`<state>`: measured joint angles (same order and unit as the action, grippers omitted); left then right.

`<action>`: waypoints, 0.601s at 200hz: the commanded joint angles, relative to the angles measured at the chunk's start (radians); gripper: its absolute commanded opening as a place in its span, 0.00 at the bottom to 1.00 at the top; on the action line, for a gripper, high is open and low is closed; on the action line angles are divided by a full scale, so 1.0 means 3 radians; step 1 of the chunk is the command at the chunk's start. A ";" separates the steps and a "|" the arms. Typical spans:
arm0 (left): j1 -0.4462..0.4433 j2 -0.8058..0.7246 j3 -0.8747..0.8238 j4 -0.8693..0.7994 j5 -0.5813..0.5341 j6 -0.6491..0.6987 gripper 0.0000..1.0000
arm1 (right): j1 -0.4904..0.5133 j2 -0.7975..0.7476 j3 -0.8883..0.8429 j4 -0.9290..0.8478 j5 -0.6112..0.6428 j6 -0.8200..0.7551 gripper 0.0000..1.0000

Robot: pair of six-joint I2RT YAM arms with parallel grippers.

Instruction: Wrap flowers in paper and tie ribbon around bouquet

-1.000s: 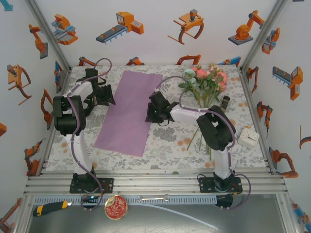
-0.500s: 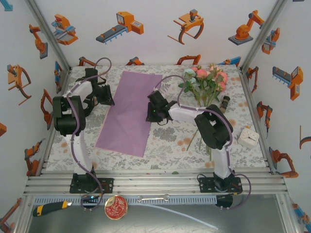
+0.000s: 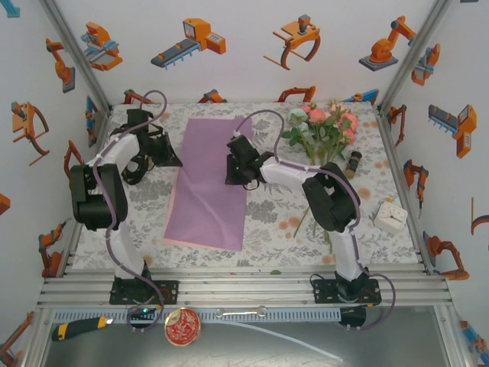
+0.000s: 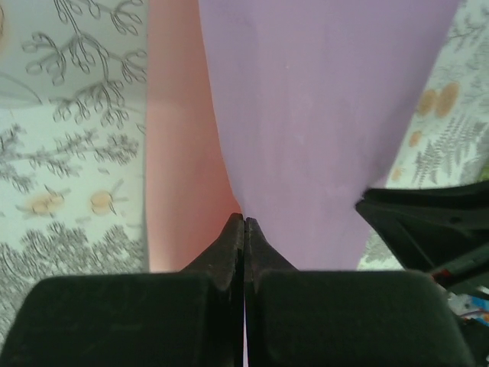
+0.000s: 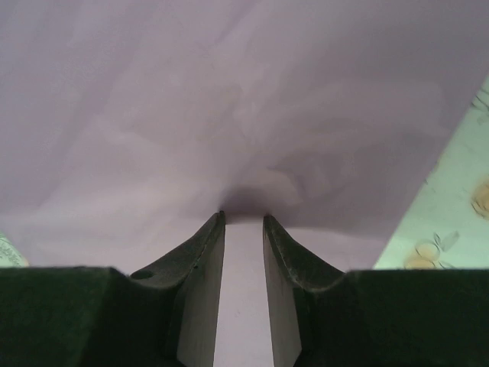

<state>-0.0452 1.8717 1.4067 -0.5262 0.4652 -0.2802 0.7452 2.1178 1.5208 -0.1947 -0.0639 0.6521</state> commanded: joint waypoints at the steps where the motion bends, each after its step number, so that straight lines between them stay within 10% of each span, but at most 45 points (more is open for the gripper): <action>1: 0.0023 -0.0421 -0.0092 0.0133 0.0046 -0.0351 0.00 | 0.0014 0.0141 0.0257 -0.0039 -0.0208 -0.0204 0.32; 62: -0.0069 -0.0861 -0.0130 0.0084 -0.0070 -0.1090 0.00 | 0.0165 -0.1282 -0.0526 0.0115 -0.0181 -0.1080 0.63; 120: -0.0381 -0.0992 0.0074 -0.0286 -0.0609 -0.2004 0.00 | 0.1483 -0.1898 -0.1316 0.0681 0.0795 -0.2037 0.95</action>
<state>-0.1371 1.5867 1.3838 -0.5171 0.3599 -0.7055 1.0504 1.4971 1.1725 -0.0628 0.0132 0.2066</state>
